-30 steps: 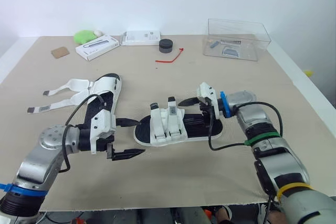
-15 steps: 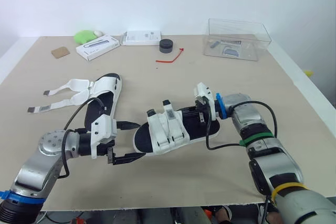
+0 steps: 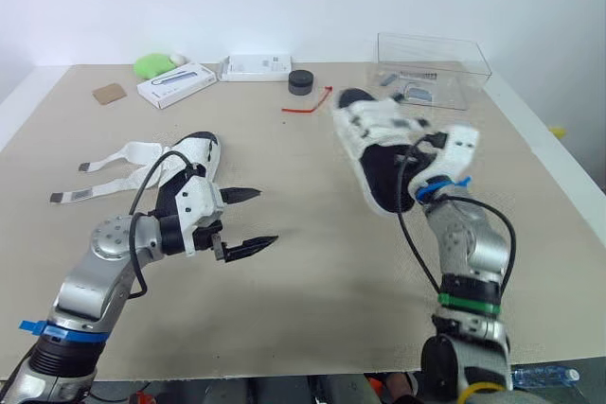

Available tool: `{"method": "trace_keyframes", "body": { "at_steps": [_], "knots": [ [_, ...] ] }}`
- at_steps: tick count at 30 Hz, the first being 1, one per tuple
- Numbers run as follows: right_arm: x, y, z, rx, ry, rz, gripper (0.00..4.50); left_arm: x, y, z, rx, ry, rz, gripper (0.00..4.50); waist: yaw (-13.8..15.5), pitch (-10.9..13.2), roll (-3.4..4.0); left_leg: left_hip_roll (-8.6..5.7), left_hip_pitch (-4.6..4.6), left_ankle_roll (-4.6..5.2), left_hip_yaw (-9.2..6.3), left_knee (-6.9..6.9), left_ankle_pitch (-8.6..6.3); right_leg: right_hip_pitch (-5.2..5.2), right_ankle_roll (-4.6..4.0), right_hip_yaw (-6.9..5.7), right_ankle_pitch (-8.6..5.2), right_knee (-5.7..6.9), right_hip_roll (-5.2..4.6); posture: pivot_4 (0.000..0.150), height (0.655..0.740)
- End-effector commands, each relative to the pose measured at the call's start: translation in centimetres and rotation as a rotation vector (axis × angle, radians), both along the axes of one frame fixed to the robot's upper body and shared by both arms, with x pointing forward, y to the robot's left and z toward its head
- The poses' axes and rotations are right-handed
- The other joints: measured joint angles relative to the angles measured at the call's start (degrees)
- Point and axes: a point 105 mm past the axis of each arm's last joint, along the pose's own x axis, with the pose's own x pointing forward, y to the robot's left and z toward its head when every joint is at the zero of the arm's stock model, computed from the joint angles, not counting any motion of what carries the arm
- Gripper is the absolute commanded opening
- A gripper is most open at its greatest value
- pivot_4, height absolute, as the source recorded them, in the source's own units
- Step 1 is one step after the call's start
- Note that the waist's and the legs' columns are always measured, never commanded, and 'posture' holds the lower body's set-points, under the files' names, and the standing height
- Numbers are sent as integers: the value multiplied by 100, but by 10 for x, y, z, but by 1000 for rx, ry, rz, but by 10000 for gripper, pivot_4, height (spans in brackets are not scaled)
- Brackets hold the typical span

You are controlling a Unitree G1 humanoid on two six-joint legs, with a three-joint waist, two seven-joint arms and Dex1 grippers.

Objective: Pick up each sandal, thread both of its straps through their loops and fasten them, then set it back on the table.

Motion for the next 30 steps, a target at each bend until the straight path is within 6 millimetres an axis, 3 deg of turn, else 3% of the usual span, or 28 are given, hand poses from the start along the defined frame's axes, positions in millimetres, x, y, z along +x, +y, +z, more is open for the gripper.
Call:
{"method": "trace_keyframes", "body": {
  "at_steps": [1,8,11,18,25,28,30],
  "knots": [
    [-8,-5,22,-57,-54,-81,915,0,-6,7,-10,-34,-15,45000,-24,-1,3,-3,-6,1,9,0,0,-10,4,11,1,0,0,1500,7400],
    [-5,-3,21,-44,-32,-49,915,3,-10,5,-8,-32,-17,45000,-43,-2,3,4,-16,6,19,5,4,-30,11,30,9,6,36,1500,7400],
    [-7,7,26,-161,-16,35,10675,3,-10,3,-8,-28,-18,45000,-40,-2,3,4,-17,7,21,5,5,-31,10,31,10,7,43,1500,7400],
    [-27,21,29,-389,32,206,43473,1,-11,-2,4,-22,-21,45000,-25,-3,3,-2,-25,15,21,6,0,-31,18,30,5,0,37,1500,7400],
    [-73,45,21,-502,28,414,44323,0,-8,-6,18,-25,-2,45000,-1,-8,-4,-5,-38,18,6,9,-2,-35,22,15,-2,-2,30,1500,7400],
    [-95,90,48,-433,-265,764,44323,2,-4,-4,7,-28,26,45000,-26,-8,-5,-7,-35,21,12,27,0,-30,51,22,-8,-2,34,1500,7400],
    [-106,107,63,-308,-400,975,44323,8,0,-2,-14,-28,66,45000,-29,-5,-9,-2,-25,22,11,28,1,-22,59,21,-12,-2,42,1500,7400]
  ]
}}
